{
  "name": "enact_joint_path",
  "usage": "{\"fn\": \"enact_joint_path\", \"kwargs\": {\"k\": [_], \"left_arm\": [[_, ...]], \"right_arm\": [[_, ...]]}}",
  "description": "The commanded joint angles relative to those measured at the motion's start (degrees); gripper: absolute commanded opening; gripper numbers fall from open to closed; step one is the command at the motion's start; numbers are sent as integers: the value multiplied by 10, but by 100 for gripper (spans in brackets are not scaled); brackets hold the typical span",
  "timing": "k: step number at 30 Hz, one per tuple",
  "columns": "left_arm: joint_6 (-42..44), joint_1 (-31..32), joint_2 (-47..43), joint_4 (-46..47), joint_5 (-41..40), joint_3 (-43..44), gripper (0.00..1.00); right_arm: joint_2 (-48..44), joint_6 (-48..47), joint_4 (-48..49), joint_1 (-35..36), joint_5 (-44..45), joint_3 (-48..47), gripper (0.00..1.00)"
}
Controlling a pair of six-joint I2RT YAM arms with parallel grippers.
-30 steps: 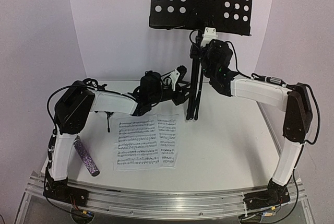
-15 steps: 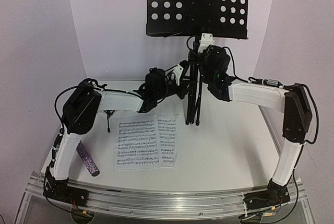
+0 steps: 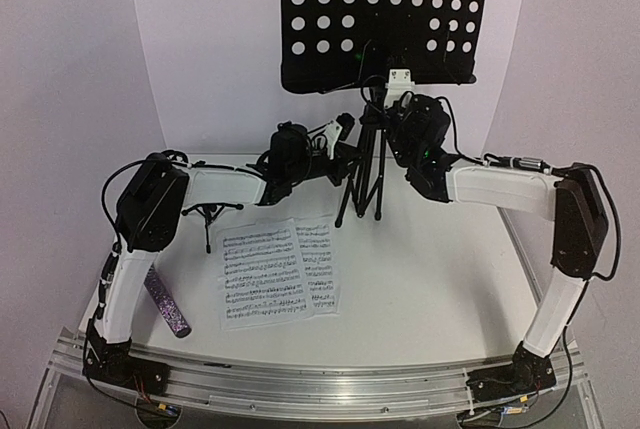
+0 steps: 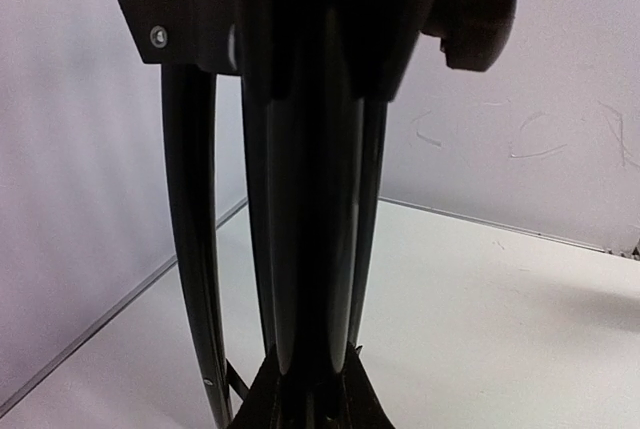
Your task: Set up the instrument practice props
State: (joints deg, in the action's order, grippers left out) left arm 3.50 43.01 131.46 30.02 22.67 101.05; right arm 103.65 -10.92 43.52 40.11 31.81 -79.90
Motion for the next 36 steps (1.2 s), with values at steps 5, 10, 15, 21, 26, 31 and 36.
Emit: {"fn": "enact_joint_path", "kwargs": {"k": [5,10,15,21,26,31,36], "left_arm": [[-49,0,6,-41,72,65,0],[-69,-3,13,-73,87,83,0],[-86,-6,21,-75,101,91,0],[-48,-7,21,-75,104,85,0],[-51,-9,23,-78,110,89,0],[-66,-11,23,-80,109,88,0],[-66,-13,21,-81,109,85,0]], "right_arm": [[-87,-29,-26,5,8,35,24],[-109,-4,-168,5,-34,11,58],[-125,4,-297,1,-67,-29,71],[-160,5,-408,-7,-114,-29,82],[-195,22,-500,-16,-175,-8,94],[-213,28,-623,-22,-247,-17,96],[-246,37,-690,-39,-385,7,94]]}}
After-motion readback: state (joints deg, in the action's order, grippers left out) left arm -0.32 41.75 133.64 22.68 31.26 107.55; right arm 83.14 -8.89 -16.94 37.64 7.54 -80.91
